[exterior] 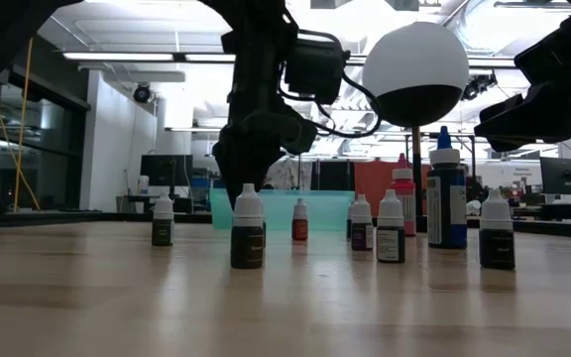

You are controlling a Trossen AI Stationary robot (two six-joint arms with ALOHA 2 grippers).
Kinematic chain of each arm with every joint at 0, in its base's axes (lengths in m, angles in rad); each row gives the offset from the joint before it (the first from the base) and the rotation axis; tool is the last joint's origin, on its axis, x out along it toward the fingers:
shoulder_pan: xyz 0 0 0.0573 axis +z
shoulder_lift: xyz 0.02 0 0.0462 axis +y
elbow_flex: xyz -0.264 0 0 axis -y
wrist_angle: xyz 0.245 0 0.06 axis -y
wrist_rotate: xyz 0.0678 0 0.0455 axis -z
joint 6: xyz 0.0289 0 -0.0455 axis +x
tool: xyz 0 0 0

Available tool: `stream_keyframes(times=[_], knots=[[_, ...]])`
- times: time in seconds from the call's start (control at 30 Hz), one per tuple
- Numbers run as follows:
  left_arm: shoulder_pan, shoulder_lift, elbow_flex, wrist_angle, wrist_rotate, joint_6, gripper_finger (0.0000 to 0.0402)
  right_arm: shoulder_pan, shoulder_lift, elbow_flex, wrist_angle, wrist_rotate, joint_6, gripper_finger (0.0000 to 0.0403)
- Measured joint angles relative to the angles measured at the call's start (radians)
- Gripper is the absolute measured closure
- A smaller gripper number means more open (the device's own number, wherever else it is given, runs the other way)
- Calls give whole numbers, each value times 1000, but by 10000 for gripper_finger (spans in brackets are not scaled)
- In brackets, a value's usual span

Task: Pick & Place food coloring
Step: Put the small blue food coloring bottle into the bin

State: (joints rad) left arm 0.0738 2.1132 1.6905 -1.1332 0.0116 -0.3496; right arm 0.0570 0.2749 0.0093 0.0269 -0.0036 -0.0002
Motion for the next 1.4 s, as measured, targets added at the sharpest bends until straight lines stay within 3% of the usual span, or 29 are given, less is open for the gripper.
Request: stream_keyframes(times=[0.17, 0.53, 0.83, 1.13, 1.4], knots=[[8, 0, 0, 0, -3, 0, 232, 0, 0, 0, 0, 0, 0, 402], [18, 0, 0, -8, -2, 9, 325, 0, 0, 0, 0, 0, 0, 402], [18, -2, 11, -37, -3, 34, 375, 0, 0, 0, 0, 0, 0, 402], [58, -1, 253, -225, -25, 6, 372, 0, 0, 0, 0, 0, 0, 402], [178, -2, 447, -365, -69, -73, 371, 0, 0, 0, 0, 0, 0, 402]])
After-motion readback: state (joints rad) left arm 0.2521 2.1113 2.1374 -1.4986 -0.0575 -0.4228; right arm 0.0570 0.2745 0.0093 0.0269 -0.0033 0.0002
